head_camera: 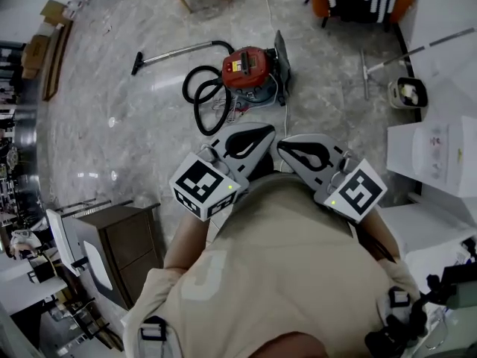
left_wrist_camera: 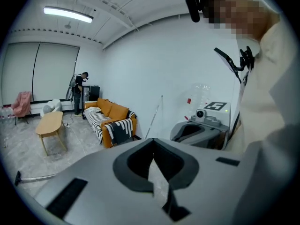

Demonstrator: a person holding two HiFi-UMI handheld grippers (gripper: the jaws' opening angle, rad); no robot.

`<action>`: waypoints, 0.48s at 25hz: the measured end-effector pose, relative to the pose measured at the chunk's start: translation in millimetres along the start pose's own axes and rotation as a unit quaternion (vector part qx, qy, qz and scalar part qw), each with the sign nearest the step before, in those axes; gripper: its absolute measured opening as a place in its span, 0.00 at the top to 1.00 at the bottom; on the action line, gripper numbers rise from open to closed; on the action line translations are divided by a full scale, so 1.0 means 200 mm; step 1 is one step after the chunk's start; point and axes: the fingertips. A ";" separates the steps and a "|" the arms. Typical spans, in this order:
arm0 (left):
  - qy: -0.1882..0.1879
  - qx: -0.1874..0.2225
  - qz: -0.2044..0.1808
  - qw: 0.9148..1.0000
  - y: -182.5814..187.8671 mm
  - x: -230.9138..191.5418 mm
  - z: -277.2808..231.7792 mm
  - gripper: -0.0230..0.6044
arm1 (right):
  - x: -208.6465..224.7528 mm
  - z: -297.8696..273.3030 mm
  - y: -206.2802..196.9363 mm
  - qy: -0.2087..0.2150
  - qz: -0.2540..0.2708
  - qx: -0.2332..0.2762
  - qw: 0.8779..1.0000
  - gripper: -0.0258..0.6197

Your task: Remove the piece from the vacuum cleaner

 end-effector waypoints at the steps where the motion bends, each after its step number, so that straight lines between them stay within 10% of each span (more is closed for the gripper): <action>1: -0.005 0.006 0.005 1.000 0.01 -0.01 0.00 0.96 | 0.01 0.00 0.00 -0.004 0.000 -0.001 1.000 0.95; 12: -0.011 0.022 0.020 0.999 0.01 -0.34 -0.03 0.96 | 0.20 -0.15 -0.03 -0.049 -0.024 -0.036 0.998 0.95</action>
Point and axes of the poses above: the fingertips, and each gripper's own axes: z backward along the fingers, x to its right, y out of its top, and after that the axes turned 3 degrees about y, right-handed
